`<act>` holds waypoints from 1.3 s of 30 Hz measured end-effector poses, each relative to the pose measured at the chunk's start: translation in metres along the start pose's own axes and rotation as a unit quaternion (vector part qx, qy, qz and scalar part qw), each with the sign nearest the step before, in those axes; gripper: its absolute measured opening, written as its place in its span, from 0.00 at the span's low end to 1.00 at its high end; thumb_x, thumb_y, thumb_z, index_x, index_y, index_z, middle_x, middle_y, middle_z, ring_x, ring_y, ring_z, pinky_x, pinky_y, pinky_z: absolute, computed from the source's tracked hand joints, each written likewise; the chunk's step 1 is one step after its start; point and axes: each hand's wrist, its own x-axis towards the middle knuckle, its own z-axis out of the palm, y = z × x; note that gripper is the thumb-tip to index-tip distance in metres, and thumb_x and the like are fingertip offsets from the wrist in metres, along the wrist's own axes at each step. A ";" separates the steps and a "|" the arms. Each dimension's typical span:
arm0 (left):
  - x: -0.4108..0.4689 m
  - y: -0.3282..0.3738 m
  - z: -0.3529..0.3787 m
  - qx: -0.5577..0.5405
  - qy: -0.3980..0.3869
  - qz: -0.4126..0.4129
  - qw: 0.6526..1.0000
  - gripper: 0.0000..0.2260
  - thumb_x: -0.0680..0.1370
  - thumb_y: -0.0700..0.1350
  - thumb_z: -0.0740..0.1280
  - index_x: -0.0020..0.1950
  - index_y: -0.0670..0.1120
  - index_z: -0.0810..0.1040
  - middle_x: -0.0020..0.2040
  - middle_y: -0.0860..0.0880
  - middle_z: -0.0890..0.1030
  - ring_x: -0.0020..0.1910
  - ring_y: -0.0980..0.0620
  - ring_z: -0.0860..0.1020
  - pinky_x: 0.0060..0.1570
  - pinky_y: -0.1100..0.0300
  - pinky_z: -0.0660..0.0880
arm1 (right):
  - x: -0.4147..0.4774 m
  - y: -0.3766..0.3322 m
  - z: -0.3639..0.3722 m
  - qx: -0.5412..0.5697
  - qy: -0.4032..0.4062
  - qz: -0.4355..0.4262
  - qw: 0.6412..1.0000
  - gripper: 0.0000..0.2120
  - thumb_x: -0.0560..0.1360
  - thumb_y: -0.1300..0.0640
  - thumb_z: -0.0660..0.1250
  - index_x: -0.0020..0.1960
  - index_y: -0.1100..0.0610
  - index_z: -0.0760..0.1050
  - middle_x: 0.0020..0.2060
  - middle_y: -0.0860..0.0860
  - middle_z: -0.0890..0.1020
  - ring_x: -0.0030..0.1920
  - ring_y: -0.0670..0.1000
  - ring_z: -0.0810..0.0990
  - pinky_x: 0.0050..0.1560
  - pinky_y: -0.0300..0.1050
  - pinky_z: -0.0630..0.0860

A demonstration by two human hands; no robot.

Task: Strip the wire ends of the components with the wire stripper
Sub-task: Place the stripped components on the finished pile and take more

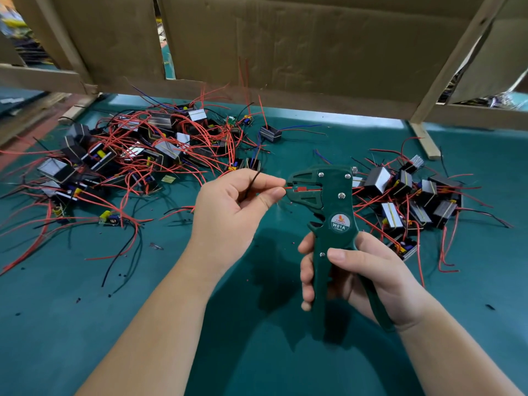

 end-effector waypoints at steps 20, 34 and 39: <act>0.002 -0.002 -0.005 -0.033 -0.017 0.007 0.999 0.10 0.68 0.35 0.74 0.37 0.52 0.82 0.30 0.60 0.80 0.29 0.66 0.75 0.34 0.75 0.68 | -0.002 -0.001 -0.002 -0.015 -0.011 0.014 1.000 0.20 0.63 0.50 0.79 0.49 0.60 0.80 0.37 0.62 0.79 0.34 0.61 0.79 0.38 0.56 0.78; 0.004 -0.008 -0.006 0.019 -0.015 -0.059 0.998 0.10 0.75 0.37 0.71 0.47 0.52 0.77 0.35 0.54 0.82 0.31 0.59 0.76 0.34 0.66 0.73 | 0.009 0.018 0.025 0.020 0.116 0.019 0.993 0.15 0.69 0.45 0.71 0.40 0.58 0.76 0.30 0.59 0.75 0.26 0.56 0.74 0.28 0.49 0.75; 0.000 -0.013 -0.001 0.178 -0.081 -0.017 0.981 0.06 0.80 0.42 0.64 0.49 0.47 0.81 0.37 0.60 0.82 0.33 0.66 0.75 0.38 0.73 0.69 | 0.014 0.017 0.026 0.038 0.235 0.025 0.971 0.22 0.64 0.39 0.71 0.38 0.58 0.71 0.26 0.56 0.70 0.21 0.54 0.68 0.23 0.42 0.67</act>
